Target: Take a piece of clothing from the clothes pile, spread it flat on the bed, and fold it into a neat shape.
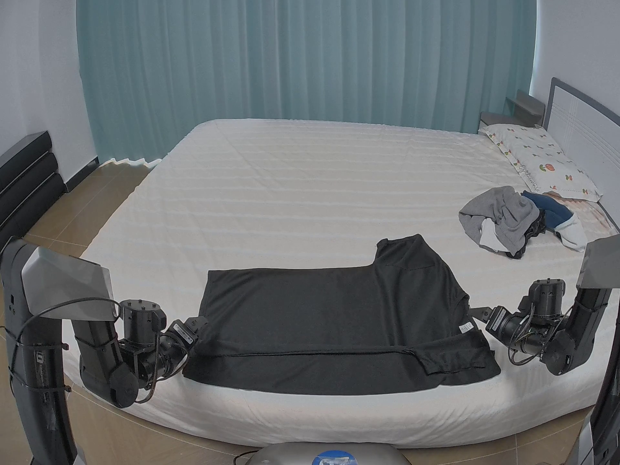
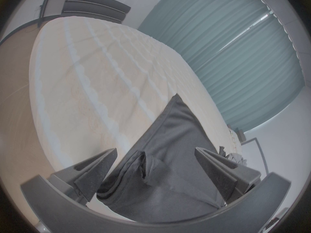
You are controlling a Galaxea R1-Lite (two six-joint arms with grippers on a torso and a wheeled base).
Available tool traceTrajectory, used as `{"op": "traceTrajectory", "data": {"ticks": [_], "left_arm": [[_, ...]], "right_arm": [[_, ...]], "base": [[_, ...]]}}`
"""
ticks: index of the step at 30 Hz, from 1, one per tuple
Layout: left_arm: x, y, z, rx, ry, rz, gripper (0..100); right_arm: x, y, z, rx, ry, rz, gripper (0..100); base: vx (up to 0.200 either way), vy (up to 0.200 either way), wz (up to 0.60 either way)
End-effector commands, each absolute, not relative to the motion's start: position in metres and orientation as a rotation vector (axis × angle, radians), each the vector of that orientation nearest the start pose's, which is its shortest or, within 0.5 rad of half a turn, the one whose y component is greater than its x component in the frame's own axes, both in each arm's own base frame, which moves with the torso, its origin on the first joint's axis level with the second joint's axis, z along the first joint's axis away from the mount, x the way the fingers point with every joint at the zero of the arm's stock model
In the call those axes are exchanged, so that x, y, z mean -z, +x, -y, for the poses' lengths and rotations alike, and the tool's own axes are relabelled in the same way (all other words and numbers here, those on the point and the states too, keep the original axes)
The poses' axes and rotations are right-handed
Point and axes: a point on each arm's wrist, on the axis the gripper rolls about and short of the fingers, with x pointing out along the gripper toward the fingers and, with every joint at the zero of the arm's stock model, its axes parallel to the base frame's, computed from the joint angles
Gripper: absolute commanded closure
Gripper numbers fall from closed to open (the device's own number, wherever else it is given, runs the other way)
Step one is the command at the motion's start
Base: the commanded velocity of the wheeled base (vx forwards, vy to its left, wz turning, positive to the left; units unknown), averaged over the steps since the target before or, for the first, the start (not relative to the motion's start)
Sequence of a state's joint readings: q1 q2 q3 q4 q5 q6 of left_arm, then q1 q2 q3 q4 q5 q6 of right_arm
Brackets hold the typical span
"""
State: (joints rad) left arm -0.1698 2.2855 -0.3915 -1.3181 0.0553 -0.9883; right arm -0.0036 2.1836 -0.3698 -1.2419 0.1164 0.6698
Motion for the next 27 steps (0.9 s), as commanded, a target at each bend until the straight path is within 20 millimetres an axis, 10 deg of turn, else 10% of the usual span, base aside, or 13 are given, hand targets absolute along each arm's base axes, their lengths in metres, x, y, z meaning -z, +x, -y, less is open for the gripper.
{"op": "traceTrajectory", "data": {"ticks": [1, 9, 27], "left_arm": [[-0.019, 0.289, 0.044, -0.14, -0.992, -0.476, 0], [-0.016, 0.266, 0.077, 0.046, -0.996, -0.669, 0], [0.015, 0.285, 0.1, -0.058, -0.849, -0.767, 0]], "right_arm": [[-0.027, 0.276, -0.003, 0.067, 0.774, -0.543, 0], [-0.02, 0.27, -0.008, -0.014, 0.897, -0.633, 0], [-0.009, 0.269, -0.015, -0.043, 0.905, -0.694, 0]], "base": [[0.0, 0.0, 0.0], [0.0, 0.0, 0.0], [0.0, 0.0, 0.0]]}}
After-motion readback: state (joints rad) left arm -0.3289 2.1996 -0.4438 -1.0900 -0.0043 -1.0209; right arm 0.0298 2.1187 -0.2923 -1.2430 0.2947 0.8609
